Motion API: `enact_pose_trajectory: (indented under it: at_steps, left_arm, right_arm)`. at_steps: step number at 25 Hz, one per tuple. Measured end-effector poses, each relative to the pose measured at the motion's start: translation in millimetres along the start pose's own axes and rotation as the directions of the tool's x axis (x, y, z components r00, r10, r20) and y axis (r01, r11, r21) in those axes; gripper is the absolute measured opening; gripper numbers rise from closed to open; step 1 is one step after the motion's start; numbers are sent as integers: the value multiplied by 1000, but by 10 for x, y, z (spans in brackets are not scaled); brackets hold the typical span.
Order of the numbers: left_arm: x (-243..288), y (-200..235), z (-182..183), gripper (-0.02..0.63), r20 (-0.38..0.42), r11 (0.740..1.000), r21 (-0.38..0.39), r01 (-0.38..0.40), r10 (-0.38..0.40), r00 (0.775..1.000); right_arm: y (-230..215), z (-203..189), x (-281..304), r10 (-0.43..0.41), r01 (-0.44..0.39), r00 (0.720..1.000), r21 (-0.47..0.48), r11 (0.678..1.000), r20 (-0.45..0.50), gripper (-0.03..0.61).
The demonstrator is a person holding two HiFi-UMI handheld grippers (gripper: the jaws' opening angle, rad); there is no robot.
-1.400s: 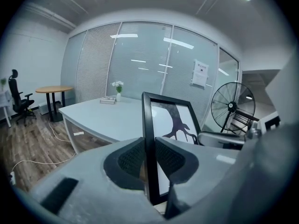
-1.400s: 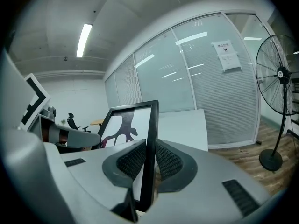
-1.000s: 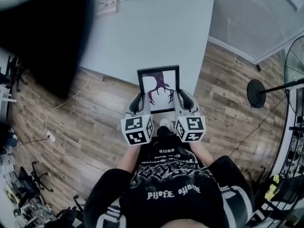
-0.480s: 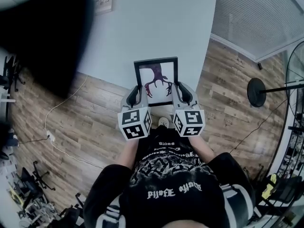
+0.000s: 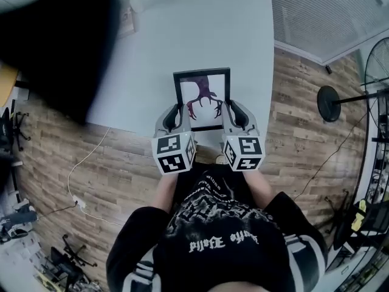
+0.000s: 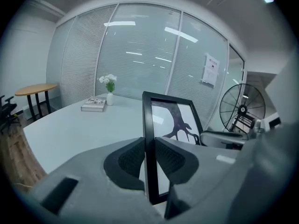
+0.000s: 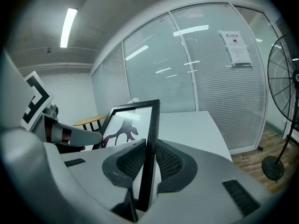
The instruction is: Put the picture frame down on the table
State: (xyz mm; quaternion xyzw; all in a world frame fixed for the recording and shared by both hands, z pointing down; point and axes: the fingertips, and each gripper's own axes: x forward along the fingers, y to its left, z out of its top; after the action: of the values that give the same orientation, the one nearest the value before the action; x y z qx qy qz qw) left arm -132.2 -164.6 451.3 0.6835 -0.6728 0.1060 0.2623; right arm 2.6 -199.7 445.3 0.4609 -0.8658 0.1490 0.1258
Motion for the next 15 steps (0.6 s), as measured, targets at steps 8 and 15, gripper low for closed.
enact_pose_trajectory:
  at_steps: [8,15]
  left_arm:
    - [486,538,341,78,-66,989,63,137,-133,989]
    - [843,797,536,80,-80,982,64,176,-171,982]
  right_arm:
    - [237,122,590,-155,156,988,52,986,-15,64]
    - [263,224,1032,-195,197,980,44,979,-38,64]
